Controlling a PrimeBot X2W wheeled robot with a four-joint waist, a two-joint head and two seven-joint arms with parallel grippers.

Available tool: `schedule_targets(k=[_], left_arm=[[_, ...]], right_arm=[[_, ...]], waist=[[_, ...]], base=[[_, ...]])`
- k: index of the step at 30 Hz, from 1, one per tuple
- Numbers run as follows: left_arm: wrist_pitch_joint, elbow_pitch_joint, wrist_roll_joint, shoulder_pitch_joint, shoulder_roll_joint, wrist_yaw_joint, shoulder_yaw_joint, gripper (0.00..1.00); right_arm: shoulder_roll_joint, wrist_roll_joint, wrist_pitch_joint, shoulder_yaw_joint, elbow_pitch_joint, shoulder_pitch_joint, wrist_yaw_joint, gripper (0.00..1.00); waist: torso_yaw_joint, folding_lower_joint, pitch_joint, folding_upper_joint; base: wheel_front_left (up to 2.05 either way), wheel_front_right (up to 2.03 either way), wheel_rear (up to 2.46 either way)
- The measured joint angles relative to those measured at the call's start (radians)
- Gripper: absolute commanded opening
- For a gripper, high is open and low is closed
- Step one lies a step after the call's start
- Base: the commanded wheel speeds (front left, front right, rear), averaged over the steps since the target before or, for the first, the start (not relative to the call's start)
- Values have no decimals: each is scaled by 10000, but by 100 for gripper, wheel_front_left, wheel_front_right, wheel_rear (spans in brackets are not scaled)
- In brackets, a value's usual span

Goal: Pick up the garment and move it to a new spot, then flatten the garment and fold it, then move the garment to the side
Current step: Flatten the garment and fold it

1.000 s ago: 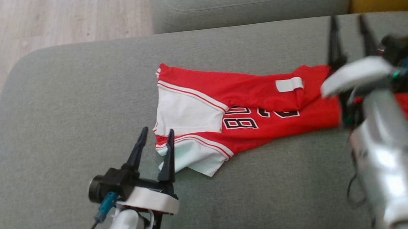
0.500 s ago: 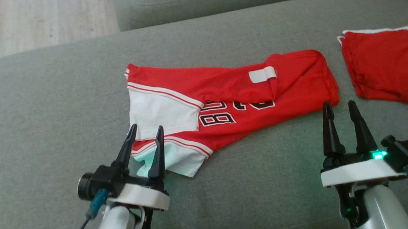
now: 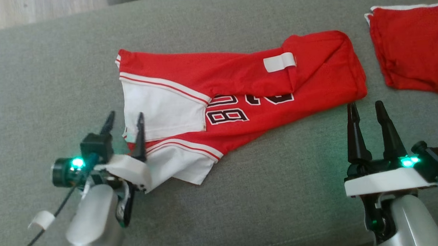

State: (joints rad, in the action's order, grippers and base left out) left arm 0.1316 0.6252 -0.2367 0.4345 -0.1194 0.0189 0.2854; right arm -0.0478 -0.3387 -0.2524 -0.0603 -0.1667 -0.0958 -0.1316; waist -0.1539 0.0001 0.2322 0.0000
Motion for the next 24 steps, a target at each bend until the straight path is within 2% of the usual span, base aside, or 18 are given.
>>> schedule_targets(k=[4,11,12,13,14,24], left_arm=[[2,610,-15,405,-44,115,-171,100],[50,1312,-23,747,-31,-188,-104,100],[111,1386,-79,752,-29,-209,-75,94],[121,1461,-121,753,-29,-274,-36,44],[121,1522,-121,753,-21,-291,10,0],[652,1741,-351,986,12,-646,59,0]], right_arm=[[2,-2,0,-54,35,-62,0,100],[2,-265,0,-121,-38,-179,0,100],[2,-265,0,-153,-35,-181,0,100],[2,-265,0,-178,-35,-181,0,100],[2,-265,0,-194,-35,-181,0,100],[2,-265,0,-368,-58,-181,0,100]], waist=[[-42,1,215,0],[-78,0,281,0],[-89,0,272,0],[-95,-1,263,0],[-97,0,250,0],[-110,-1,18,0]], base=[[0,0,0],[0,0,0],[0,0,0],[0,0,0],[0,0,0],[0,0,0]])
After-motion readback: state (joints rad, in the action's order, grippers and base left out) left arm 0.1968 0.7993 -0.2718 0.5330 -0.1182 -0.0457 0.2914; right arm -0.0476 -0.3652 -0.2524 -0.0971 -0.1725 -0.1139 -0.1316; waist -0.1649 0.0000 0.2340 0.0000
